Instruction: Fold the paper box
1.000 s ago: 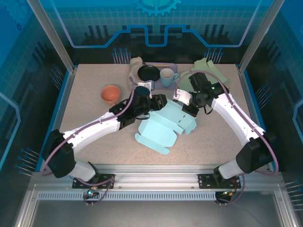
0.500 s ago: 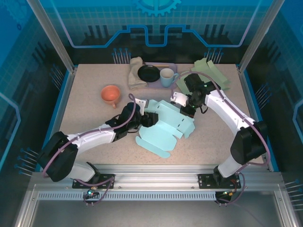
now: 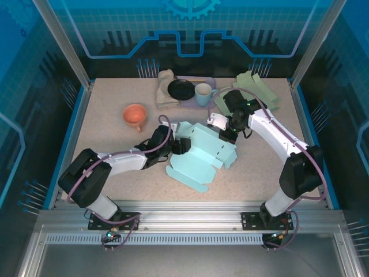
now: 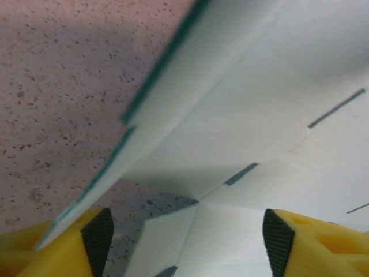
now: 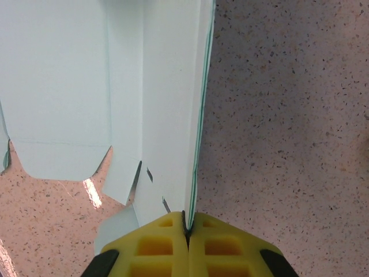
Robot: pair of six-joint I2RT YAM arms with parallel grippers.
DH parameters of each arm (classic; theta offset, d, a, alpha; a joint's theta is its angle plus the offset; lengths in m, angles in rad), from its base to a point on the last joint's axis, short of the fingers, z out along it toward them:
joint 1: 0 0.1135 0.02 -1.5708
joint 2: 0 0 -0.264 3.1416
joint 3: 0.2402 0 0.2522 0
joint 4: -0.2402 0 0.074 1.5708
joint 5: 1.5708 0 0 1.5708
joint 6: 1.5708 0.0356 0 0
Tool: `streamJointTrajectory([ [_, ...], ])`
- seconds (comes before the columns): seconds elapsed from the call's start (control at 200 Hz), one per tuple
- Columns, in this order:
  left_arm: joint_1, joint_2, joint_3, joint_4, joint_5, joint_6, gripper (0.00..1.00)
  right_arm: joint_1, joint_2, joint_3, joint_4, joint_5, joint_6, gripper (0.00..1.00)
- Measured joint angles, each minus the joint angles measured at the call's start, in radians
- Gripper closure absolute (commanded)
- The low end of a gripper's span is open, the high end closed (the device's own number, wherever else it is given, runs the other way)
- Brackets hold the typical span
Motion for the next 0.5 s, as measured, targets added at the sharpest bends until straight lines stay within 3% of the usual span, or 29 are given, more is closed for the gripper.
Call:
streamJointTrajectory([
  [0.075, -0.001, 0.003, 0.000, 0.000, 0.020, -0.020, 0.50, 0.000, 0.000, 0.000, 0.002, 0.003, 0.003, 1.00],
  [0.145, -0.007, 0.003, 0.000, 0.006, 0.034, -0.043, 0.56, 0.000, 0.000, 0.000, 0.015, 0.005, 0.007, 1.00],
  [0.5, -0.038, -0.068, 0.000, -0.032, 0.076, -0.122, 0.46, 0.001, -0.029, -0.087, 0.177, 0.058, -0.024, 1.00],
])
